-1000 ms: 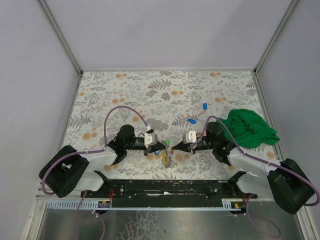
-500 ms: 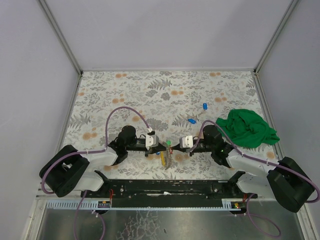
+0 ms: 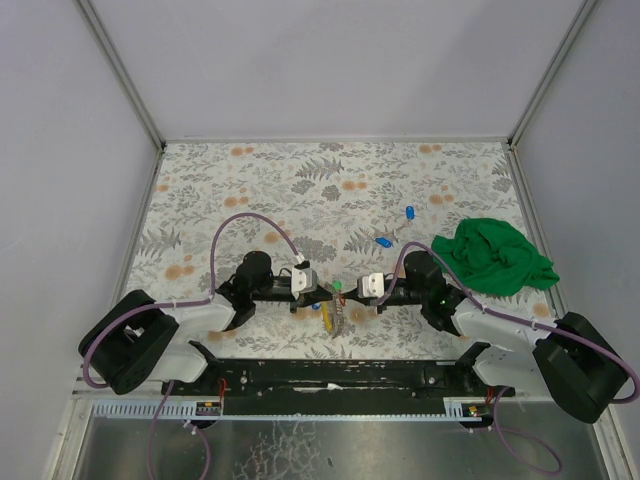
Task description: Put the keys on the keyring
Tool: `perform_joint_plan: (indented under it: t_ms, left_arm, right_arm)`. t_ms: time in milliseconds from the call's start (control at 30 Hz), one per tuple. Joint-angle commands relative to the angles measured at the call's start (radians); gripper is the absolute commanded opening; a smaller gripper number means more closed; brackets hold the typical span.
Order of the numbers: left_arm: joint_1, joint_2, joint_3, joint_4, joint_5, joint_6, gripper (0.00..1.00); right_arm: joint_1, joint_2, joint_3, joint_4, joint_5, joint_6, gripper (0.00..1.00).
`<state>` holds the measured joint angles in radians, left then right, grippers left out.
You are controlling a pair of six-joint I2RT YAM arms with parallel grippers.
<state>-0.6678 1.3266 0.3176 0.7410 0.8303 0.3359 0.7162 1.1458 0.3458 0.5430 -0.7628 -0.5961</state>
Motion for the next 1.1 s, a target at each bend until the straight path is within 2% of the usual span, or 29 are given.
perform_joint_plan:
  t_ms: [0,1067]
  left_arm:
    - [-0.006,-0.012,0.009,0.061,0.011,-0.01,0.0]
    - [-0.006,-0.014,0.006,0.08,0.032,-0.026,0.0]
  right_arm:
    - [0.013,0.005,0.002,0.044,0.013,-0.022,0.0]
    - [0.017,0.01,-0.002,0.081,0.005,0.011,0.0]
